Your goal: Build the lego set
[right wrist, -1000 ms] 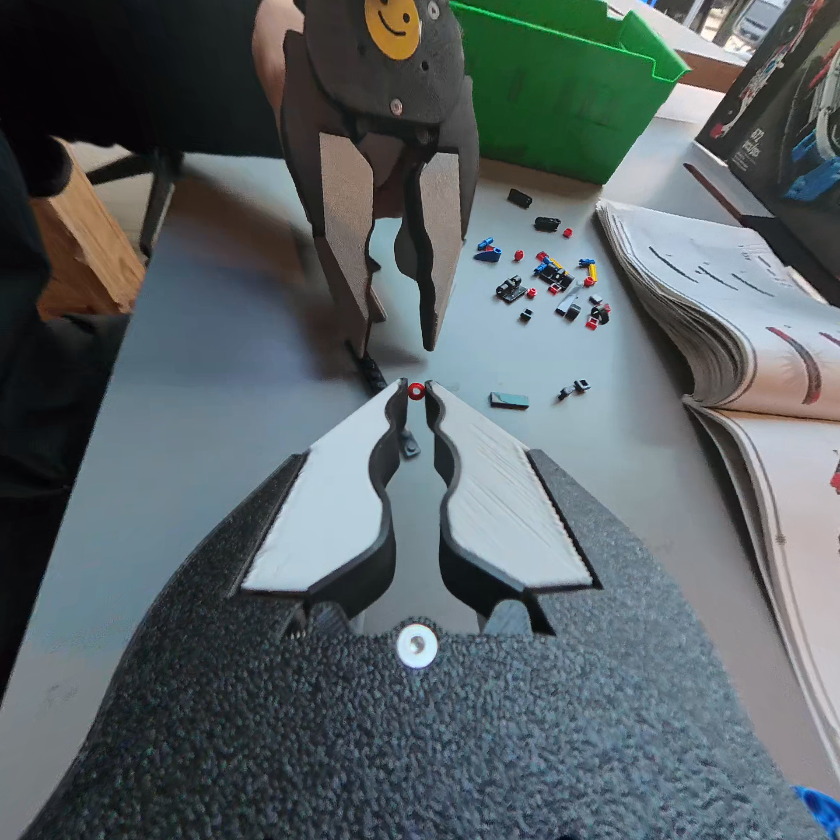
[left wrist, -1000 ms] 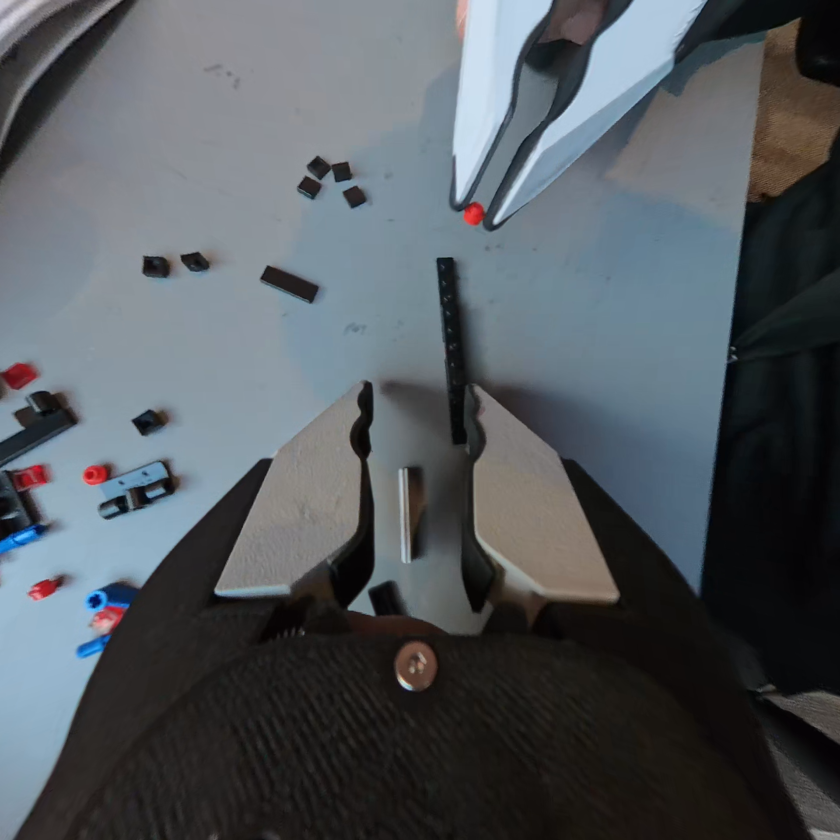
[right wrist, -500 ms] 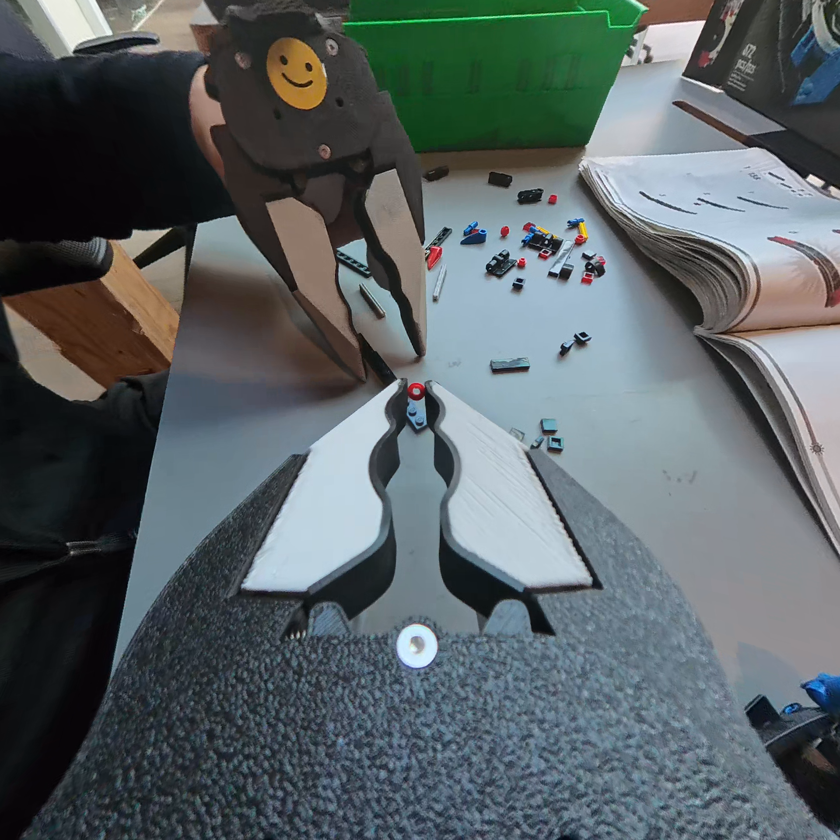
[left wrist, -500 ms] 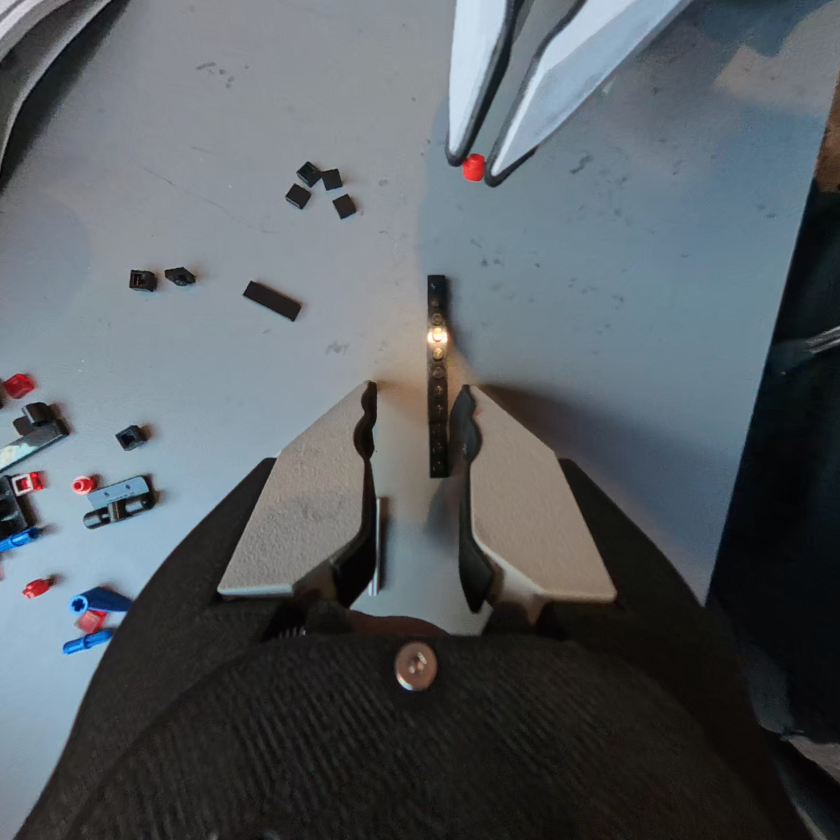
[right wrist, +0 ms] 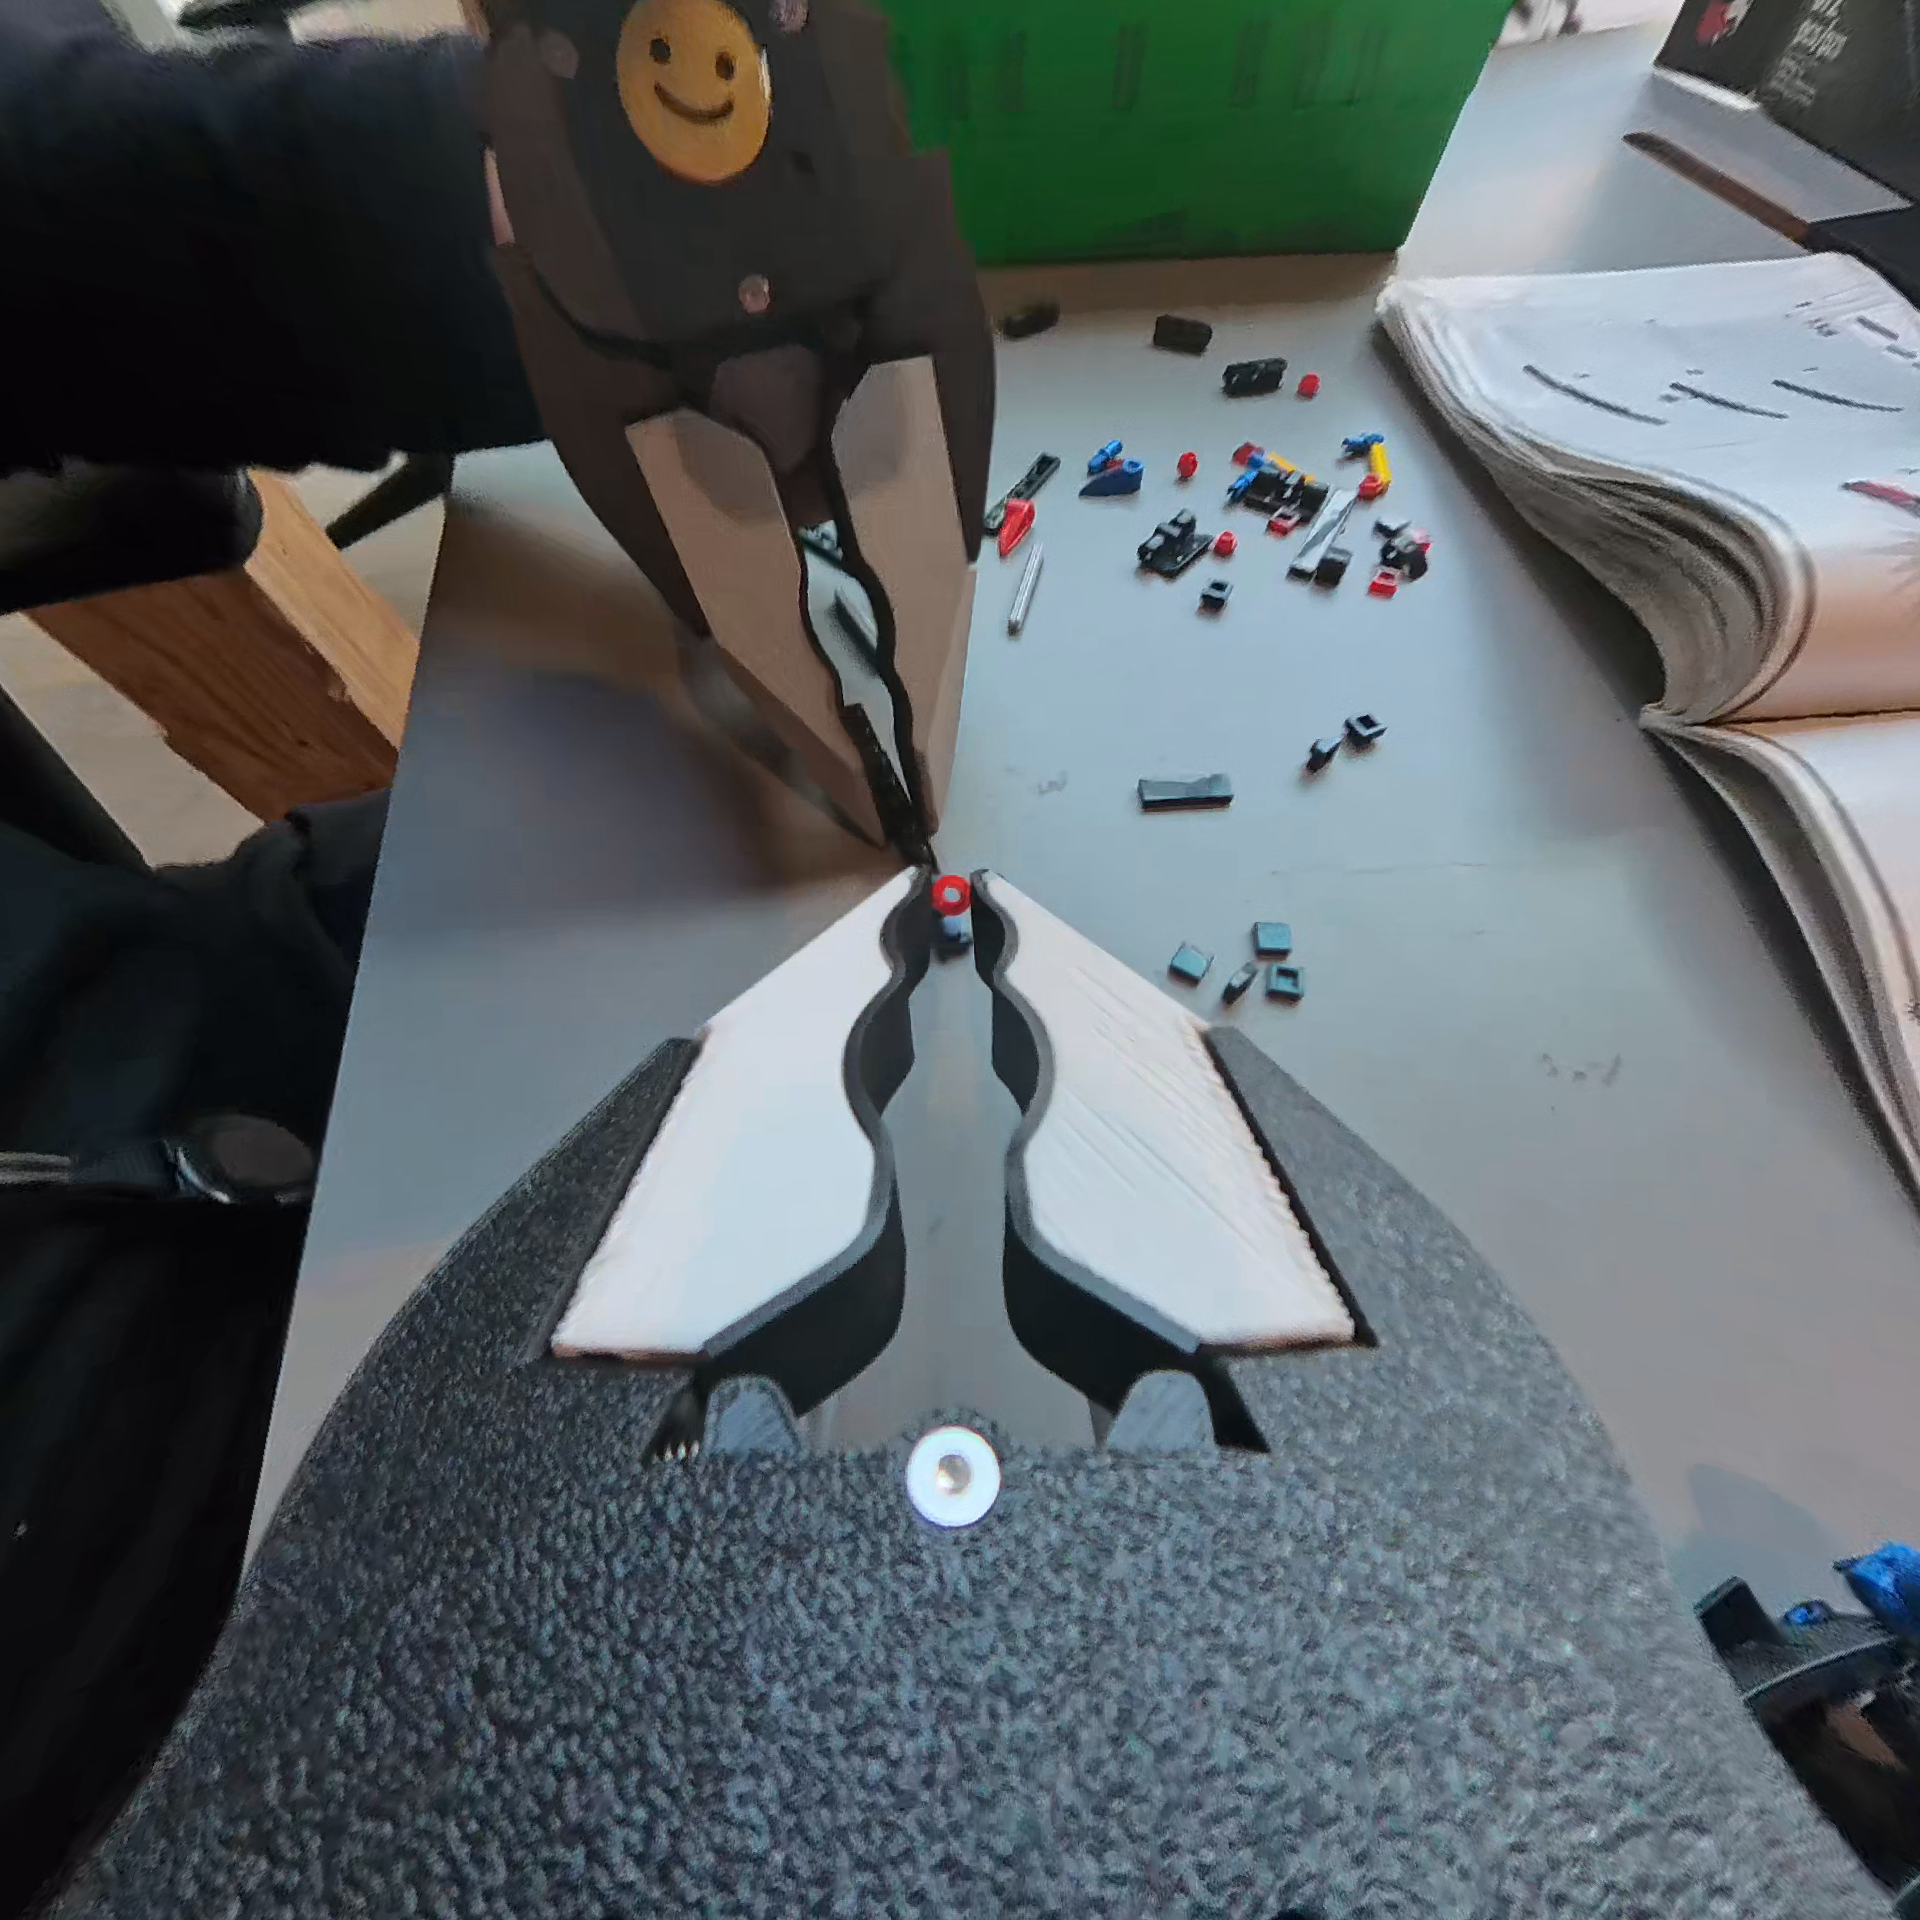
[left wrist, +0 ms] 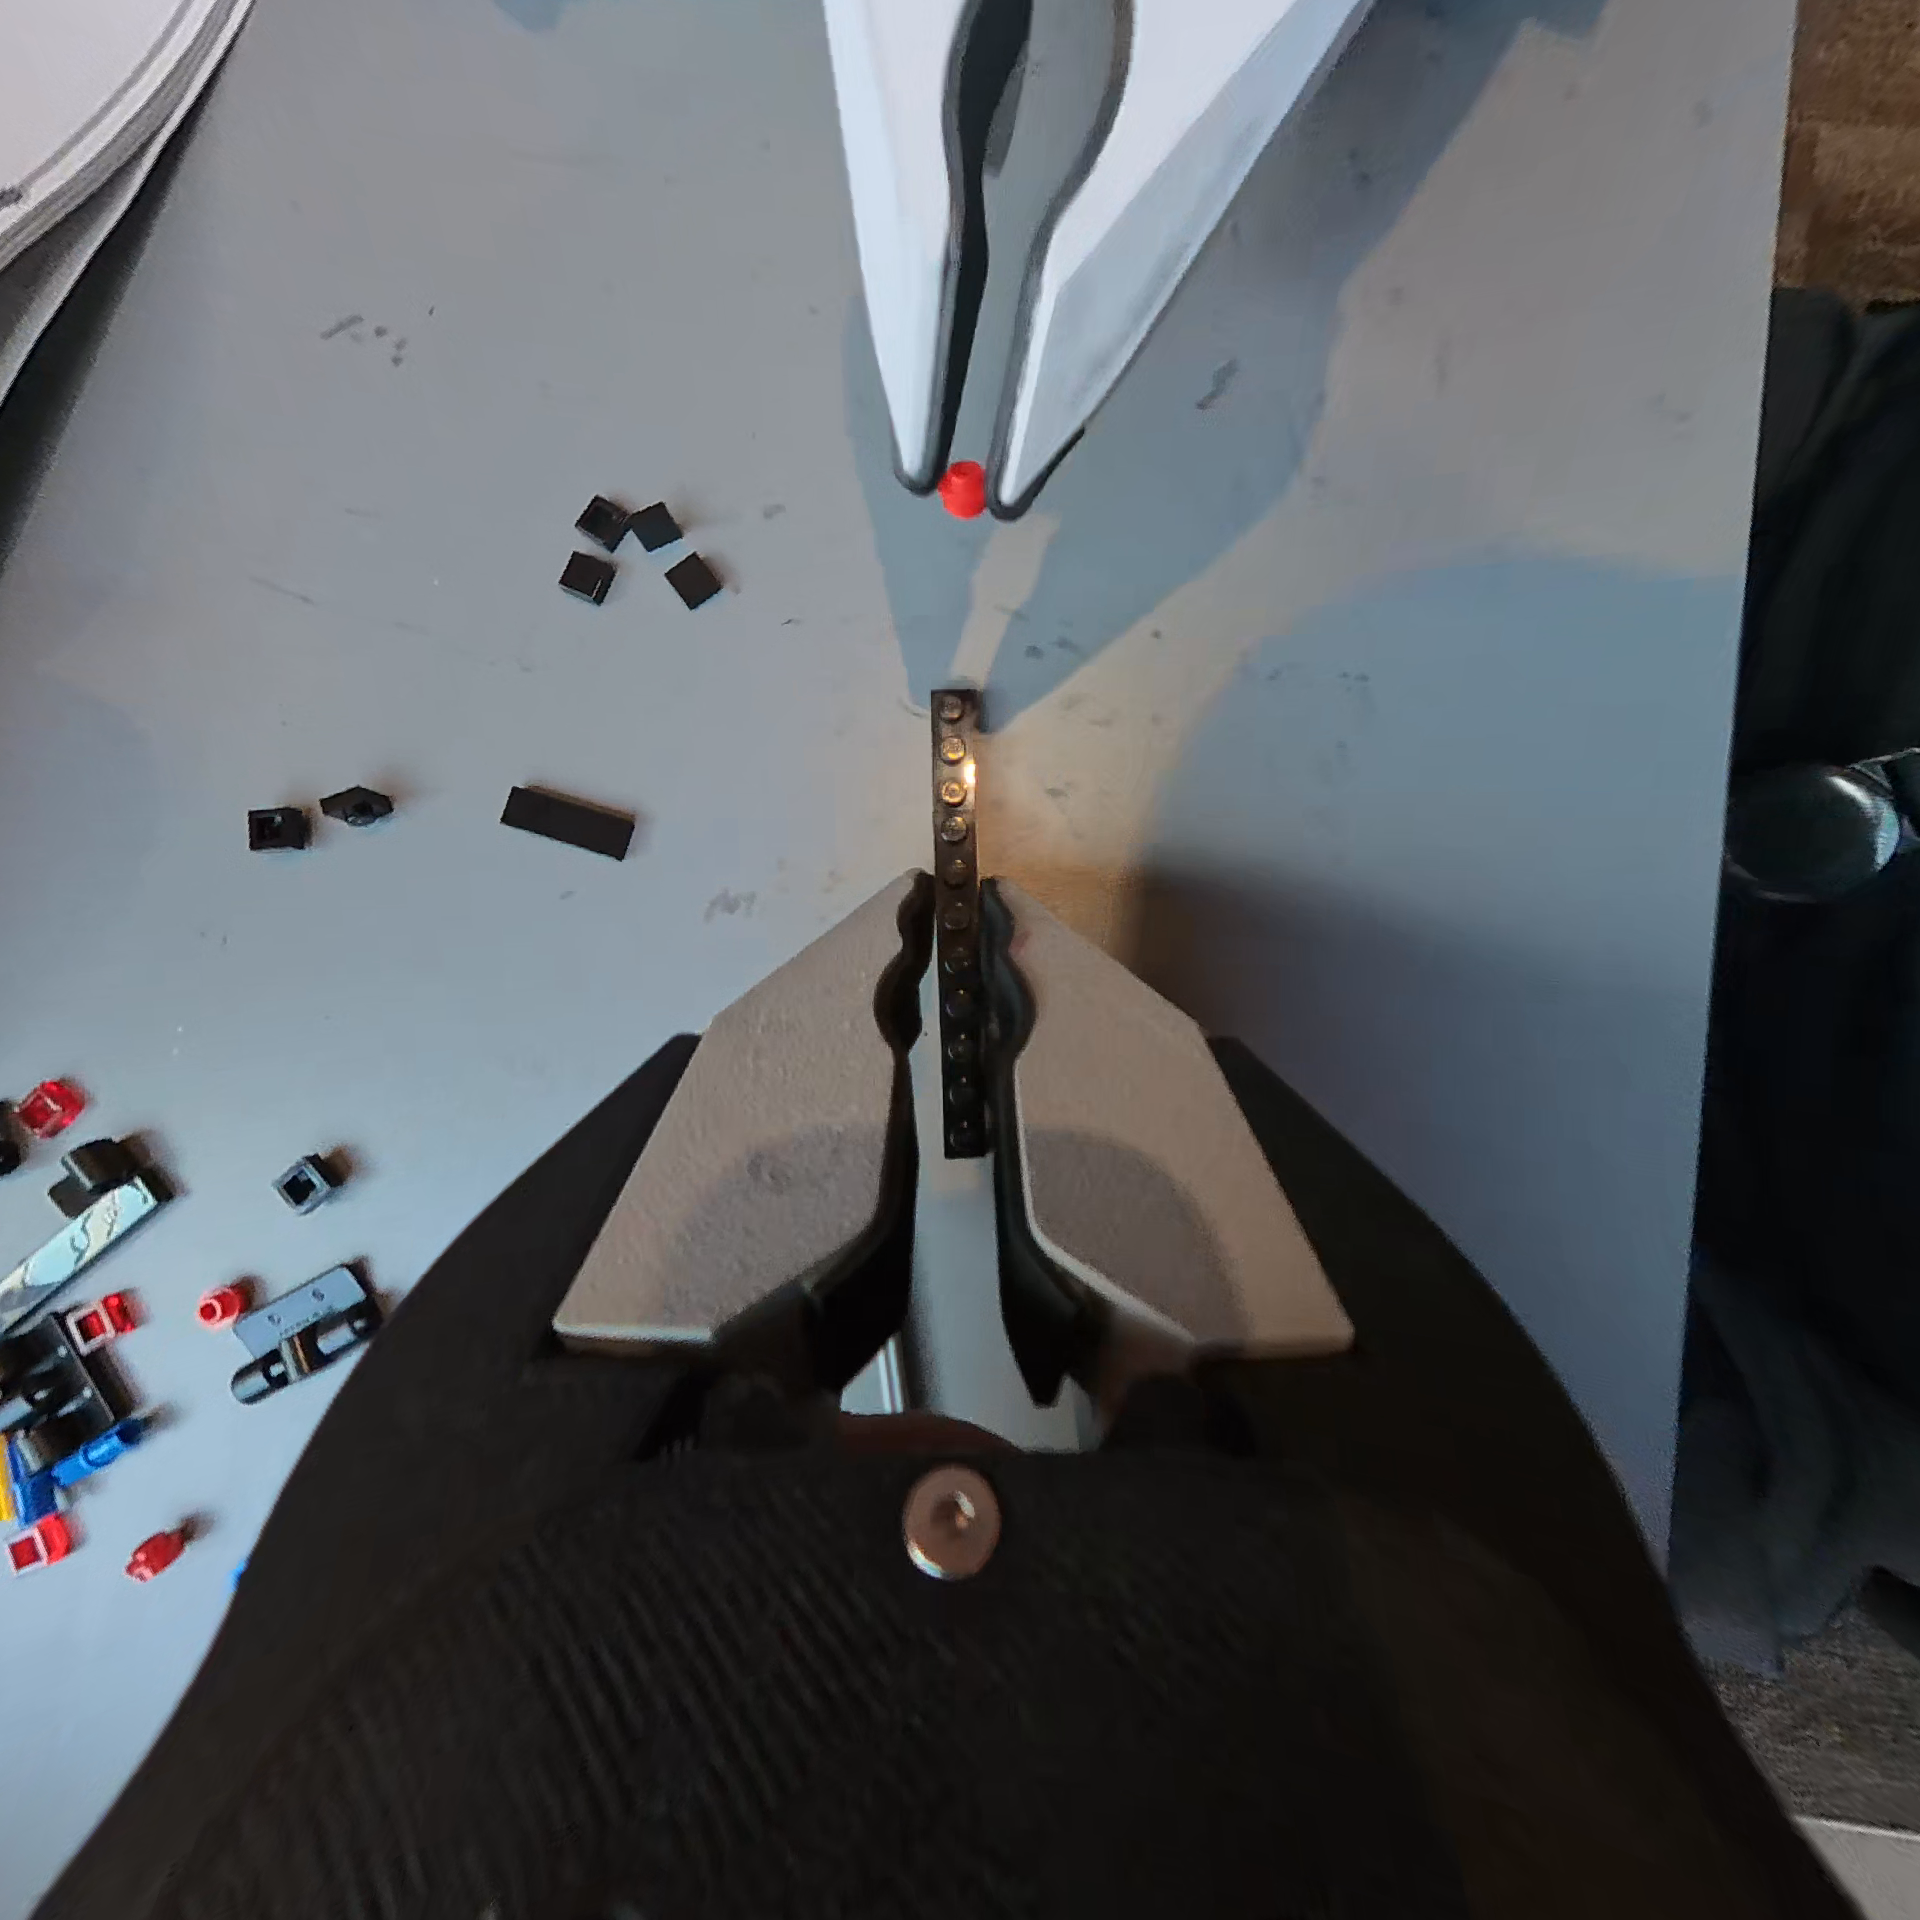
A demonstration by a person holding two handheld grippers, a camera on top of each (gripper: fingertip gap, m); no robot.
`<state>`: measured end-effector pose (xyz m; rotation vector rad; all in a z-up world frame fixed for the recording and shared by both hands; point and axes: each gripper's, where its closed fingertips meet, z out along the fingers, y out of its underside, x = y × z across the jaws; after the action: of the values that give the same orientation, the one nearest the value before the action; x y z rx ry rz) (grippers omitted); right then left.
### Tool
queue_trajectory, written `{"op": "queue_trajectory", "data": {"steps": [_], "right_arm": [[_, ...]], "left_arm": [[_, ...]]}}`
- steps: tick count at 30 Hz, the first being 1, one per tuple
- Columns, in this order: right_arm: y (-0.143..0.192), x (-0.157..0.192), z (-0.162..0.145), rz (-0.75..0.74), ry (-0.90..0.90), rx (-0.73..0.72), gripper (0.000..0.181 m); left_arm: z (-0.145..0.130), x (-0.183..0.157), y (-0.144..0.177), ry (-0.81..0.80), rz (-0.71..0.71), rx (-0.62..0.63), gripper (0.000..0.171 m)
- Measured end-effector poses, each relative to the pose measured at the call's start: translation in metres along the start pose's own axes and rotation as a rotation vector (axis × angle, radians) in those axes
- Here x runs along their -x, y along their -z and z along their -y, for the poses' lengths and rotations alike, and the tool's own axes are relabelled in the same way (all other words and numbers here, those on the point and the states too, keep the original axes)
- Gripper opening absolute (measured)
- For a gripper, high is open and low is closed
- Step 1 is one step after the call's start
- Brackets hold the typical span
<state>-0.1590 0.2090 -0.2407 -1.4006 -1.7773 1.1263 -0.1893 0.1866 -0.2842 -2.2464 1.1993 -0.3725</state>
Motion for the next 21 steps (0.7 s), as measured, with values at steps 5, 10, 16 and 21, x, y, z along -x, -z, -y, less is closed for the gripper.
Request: {"op": "queue_trajectory", "data": {"steps": [5, 10, 16, 21], "right_arm": [[-0.008, 0.003, -0.015, -0.025, 0.071, 0.105, 0.006], [-0.014, 0.004, -0.02, -0.037, 0.123, 0.153, 0.006], [-0.02, 0.005, -0.024, -0.048, 0.19, 0.196, 0.006], [-0.02, 0.004, -0.027, -0.055, 0.194, 0.211, 0.006]], "left_arm": [[0.0, 0.002, 0.0, -0.047, 0.004, 0.006, 0.011], [0.002, -0.001, -0.001, -0.08, -0.036, -0.025, 0.006], [0.004, 0.0, -0.002, -0.093, -0.071, -0.079, 0.004], [0.004, -0.001, -0.002, -0.11, -0.067, -0.091, 0.005]]}}
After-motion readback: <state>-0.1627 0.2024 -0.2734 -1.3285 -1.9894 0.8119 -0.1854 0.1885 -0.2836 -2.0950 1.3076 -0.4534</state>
